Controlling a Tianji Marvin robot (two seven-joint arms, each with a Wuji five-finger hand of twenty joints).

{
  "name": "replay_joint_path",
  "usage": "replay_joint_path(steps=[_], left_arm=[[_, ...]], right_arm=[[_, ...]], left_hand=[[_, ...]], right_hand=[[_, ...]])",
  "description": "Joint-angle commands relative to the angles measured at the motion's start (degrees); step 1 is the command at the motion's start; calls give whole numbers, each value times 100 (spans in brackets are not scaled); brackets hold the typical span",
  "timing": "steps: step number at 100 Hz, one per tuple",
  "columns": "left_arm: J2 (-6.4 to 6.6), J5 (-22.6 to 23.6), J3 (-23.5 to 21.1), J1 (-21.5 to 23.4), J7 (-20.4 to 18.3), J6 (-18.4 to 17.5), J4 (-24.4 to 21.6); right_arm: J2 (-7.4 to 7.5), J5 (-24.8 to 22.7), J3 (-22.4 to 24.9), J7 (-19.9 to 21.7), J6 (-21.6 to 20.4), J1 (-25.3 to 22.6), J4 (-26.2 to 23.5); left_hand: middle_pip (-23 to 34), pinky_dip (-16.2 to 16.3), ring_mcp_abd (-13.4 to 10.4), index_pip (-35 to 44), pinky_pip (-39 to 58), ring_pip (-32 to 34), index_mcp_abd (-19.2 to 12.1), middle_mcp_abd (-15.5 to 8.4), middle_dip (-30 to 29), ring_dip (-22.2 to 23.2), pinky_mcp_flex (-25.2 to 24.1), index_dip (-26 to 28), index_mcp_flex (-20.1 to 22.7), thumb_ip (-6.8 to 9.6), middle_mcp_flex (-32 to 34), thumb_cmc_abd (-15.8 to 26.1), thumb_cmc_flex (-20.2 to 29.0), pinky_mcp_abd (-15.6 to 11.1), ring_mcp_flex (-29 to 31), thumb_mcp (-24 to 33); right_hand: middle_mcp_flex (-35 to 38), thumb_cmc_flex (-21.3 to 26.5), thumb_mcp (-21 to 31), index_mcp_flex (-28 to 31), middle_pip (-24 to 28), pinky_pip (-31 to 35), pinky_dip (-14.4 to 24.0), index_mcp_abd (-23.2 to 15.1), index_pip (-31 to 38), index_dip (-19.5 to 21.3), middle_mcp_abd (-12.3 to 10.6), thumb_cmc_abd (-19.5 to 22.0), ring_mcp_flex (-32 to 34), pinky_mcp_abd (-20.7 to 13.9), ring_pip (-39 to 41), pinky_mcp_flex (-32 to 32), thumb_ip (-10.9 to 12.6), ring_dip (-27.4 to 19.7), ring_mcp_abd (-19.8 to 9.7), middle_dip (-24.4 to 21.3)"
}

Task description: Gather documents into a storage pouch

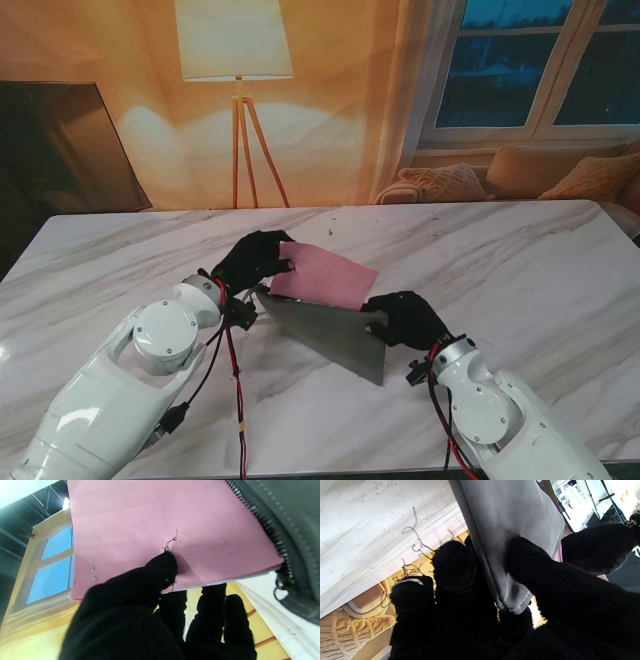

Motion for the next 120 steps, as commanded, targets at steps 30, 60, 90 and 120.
replay_joint_path(steps=[30, 60, 90, 120], left_arm=[[-47, -60, -49, 88, -200, 356, -11], [-33, -2, -165, 184, -181, 391, -74], [39, -49, -152, 149, -528, 580, -22], [174, 278, -362, 251, -789, 328, -223]], right_arm=[[-21, -48, 60, 50, 56, -37, -77], [-21, -60, 102, 45, 83, -45, -94], [-23, -64, 131, 30, 75, -52, -97], [-20, -76, 128, 32, 47, -51, -91]], left_hand=[[160, 84, 27, 283, 100, 106, -72, -84, -274, 23, -86, -54, 263, -104, 521, -77, 91, -65, 270, 473], [50, -91, -125, 364, -202, 41, -198, -166, -485, -243, -128, -84, 166, -68, 488, 17, 54, -17, 22, 300], [57, -86, -141, 450, -870, -93, -187, -86, -315, -529, -164, 109, 85, -12, 231, 149, 245, -58, -333, 38], [-3, 583, -311, -1512, -1443, -521, 21, -15, -1627, -692, -161, -188, -946, 469, -1993, 74, -1136, -70, -774, 765]], right_hand=[[-13, 231, 136, 443, 83, 165, 33, -393, 774, 163, 197, 626, -87, -80, 127, -17, 336, -44, -230, -52], [-33, 215, 119, 386, 78, 154, 32, -377, 784, 104, 212, 658, -106, -85, 124, -45, 336, -42, -218, -60], [-55, 143, 62, 184, 94, 159, 51, -376, 859, -306, 220, 641, -127, -90, 129, -67, 280, -31, -207, -79], [-42, 132, 59, 180, 99, 162, 54, -376, 883, -341, 209, 627, -123, -97, 128, -64, 279, -31, -220, -80]])
